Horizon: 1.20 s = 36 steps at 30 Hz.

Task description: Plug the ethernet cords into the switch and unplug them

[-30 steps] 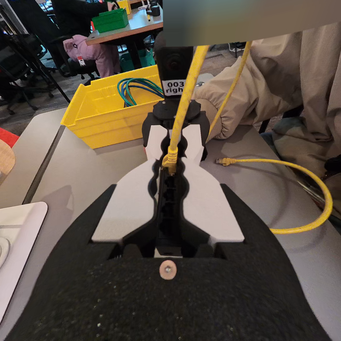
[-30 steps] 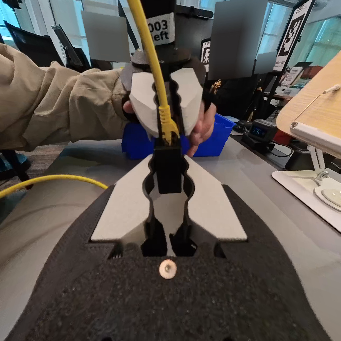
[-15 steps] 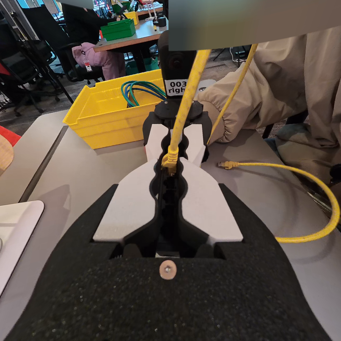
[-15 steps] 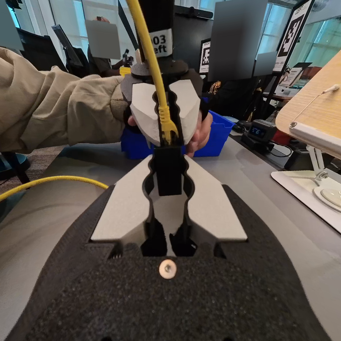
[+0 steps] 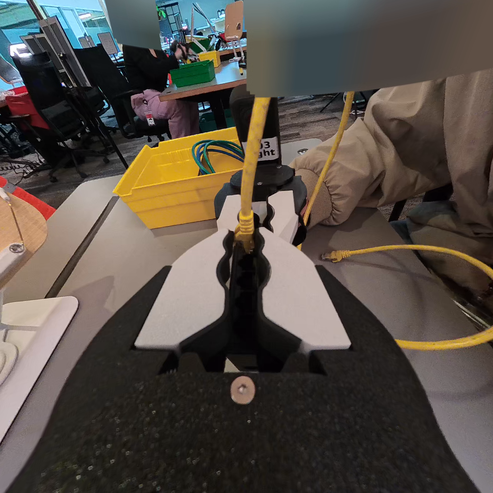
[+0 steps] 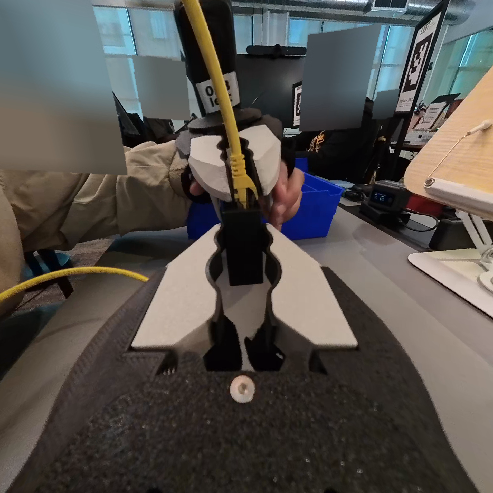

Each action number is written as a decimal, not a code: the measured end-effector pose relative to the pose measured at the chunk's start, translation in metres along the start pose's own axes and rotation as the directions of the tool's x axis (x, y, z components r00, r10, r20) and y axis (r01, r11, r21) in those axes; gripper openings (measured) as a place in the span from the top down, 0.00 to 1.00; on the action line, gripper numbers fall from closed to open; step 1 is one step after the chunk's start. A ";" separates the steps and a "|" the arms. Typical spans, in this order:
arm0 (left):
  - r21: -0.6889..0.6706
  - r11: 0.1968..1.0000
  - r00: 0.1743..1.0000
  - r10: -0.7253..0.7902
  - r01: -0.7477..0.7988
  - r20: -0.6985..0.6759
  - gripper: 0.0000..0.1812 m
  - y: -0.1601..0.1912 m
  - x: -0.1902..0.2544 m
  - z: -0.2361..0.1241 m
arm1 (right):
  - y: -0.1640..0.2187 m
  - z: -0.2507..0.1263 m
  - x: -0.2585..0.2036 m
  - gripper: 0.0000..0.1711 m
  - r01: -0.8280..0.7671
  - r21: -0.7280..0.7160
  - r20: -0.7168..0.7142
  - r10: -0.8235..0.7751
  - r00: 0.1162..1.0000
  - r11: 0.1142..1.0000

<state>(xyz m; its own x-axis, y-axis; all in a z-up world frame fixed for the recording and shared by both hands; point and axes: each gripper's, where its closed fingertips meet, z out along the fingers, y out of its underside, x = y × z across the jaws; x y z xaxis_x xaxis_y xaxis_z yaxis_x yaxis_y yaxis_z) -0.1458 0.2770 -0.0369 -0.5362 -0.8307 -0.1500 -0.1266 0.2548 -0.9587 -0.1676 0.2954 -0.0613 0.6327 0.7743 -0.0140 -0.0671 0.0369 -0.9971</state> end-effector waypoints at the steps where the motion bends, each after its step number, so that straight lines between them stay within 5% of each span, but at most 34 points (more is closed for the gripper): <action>1: -0.005 1.000 1.000 -0.008 0.008 -0.006 0.92 0.000 0.000 0.000 | 0.000 0.000 0.000 0.85 0.007 -0.002 -0.005 -0.007 1.000 1.000; 15: -0.190 0.981 0.999 -0.035 0.030 -0.022 0.92 0.015 -0.005 0.003 | 0.013 0.001 0.009 0.85 0.083 -0.083 -0.067 -0.089 0.994 0.993; 36: -0.159 0.983 0.993 -0.100 0.089 -0.060 0.93 0.027 -0.005 0.004 | 0.032 0.002 0.007 0.85 -0.046 -0.246 -0.019 0.043 0.999 0.968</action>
<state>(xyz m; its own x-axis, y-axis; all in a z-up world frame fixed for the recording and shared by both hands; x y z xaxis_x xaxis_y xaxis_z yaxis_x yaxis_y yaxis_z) -0.1429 0.2858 -0.0634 -0.5700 -0.8207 -0.0386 -0.3051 0.2550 -0.9175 -0.1666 0.3034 -0.0926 0.6440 0.7629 -0.0579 0.0953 -0.1551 -0.9833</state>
